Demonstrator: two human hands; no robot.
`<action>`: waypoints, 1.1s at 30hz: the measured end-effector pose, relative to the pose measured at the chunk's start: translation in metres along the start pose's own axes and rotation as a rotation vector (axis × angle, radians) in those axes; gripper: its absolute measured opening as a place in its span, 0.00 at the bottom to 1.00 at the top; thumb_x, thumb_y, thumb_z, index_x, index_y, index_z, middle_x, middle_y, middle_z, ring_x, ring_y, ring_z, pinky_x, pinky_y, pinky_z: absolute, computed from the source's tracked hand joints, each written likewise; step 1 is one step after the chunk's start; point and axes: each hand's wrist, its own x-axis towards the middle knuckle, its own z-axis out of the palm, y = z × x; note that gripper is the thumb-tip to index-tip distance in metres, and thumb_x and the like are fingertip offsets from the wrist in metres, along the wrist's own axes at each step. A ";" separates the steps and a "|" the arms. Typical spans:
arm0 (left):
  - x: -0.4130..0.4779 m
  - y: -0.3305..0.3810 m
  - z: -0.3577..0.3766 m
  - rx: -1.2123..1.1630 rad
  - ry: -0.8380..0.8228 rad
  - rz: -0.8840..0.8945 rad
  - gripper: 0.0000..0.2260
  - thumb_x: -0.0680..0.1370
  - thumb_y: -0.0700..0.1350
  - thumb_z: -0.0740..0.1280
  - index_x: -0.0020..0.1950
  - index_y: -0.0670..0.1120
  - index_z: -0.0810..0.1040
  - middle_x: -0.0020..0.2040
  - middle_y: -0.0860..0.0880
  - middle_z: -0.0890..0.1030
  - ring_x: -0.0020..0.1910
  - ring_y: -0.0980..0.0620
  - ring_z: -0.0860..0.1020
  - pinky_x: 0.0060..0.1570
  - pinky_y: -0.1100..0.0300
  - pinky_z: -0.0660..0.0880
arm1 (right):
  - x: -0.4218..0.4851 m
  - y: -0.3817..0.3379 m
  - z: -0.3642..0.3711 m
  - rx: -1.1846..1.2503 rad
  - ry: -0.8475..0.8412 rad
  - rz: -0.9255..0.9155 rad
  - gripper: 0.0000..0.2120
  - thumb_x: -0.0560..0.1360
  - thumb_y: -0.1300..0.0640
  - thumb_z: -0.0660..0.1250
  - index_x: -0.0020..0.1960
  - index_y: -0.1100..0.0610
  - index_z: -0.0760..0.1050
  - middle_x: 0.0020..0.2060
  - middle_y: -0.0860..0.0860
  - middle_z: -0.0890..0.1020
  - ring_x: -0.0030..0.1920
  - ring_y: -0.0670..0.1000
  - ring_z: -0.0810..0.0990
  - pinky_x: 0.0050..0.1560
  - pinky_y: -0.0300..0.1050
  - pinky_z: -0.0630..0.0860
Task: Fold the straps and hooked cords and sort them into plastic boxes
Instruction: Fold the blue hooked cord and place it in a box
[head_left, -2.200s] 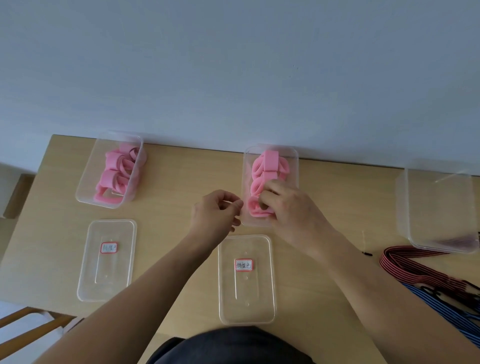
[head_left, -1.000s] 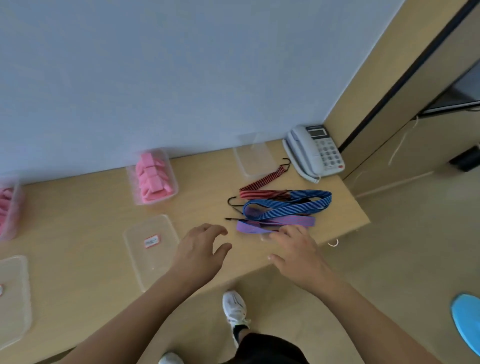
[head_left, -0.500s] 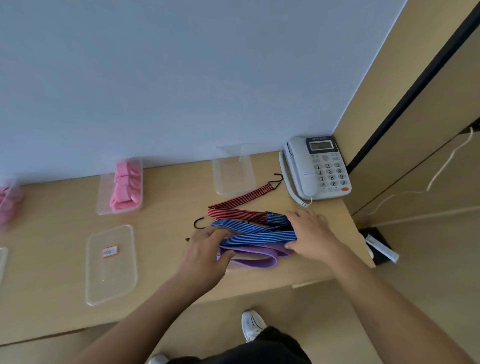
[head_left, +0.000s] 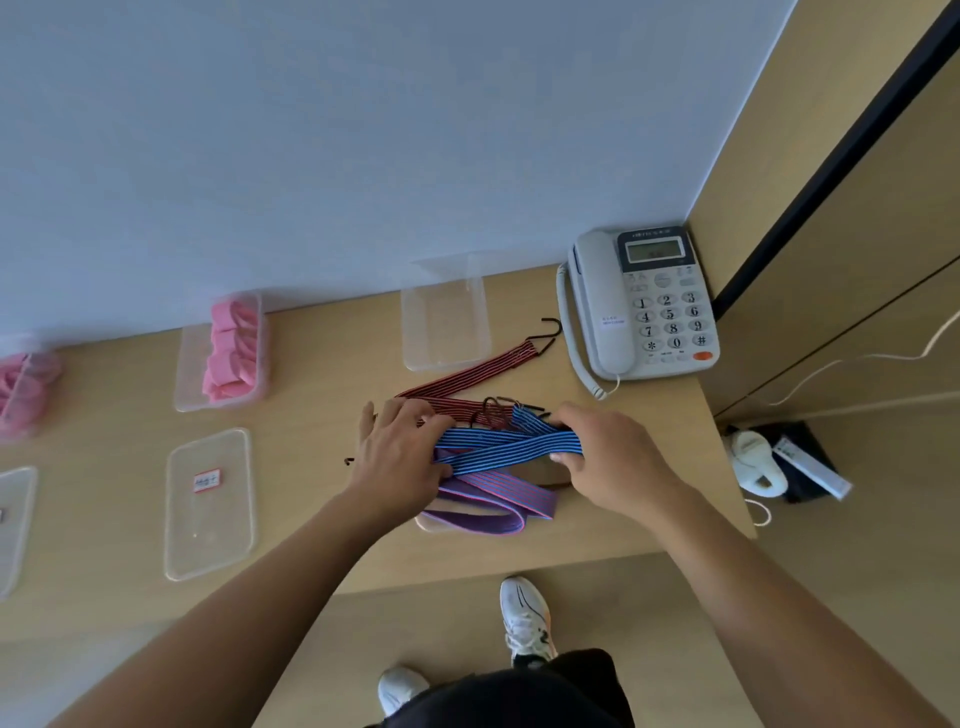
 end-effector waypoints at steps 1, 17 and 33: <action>0.000 0.001 -0.002 -0.023 0.042 -0.004 0.19 0.73 0.48 0.76 0.64 0.50 0.82 0.64 0.48 0.79 0.69 0.42 0.72 0.74 0.38 0.60 | 0.000 -0.002 -0.001 0.029 0.023 -0.020 0.14 0.75 0.55 0.70 0.60 0.50 0.75 0.48 0.48 0.82 0.47 0.55 0.79 0.43 0.46 0.71; -0.049 0.010 -0.120 -0.833 0.421 -0.035 0.03 0.78 0.42 0.70 0.47 0.47 0.84 0.33 0.50 0.78 0.33 0.50 0.74 0.41 0.43 0.77 | -0.026 -0.083 -0.090 0.462 0.084 -0.106 0.13 0.74 0.61 0.74 0.57 0.51 0.80 0.43 0.43 0.84 0.41 0.41 0.83 0.41 0.32 0.75; -0.217 -0.001 -0.163 -1.146 0.352 0.174 0.22 0.75 0.66 0.62 0.39 0.50 0.83 0.29 0.51 0.78 0.27 0.52 0.75 0.31 0.59 0.72 | -0.178 -0.222 -0.078 0.520 -0.093 -0.377 0.12 0.74 0.45 0.71 0.54 0.49 0.82 0.49 0.49 0.85 0.51 0.51 0.83 0.55 0.53 0.80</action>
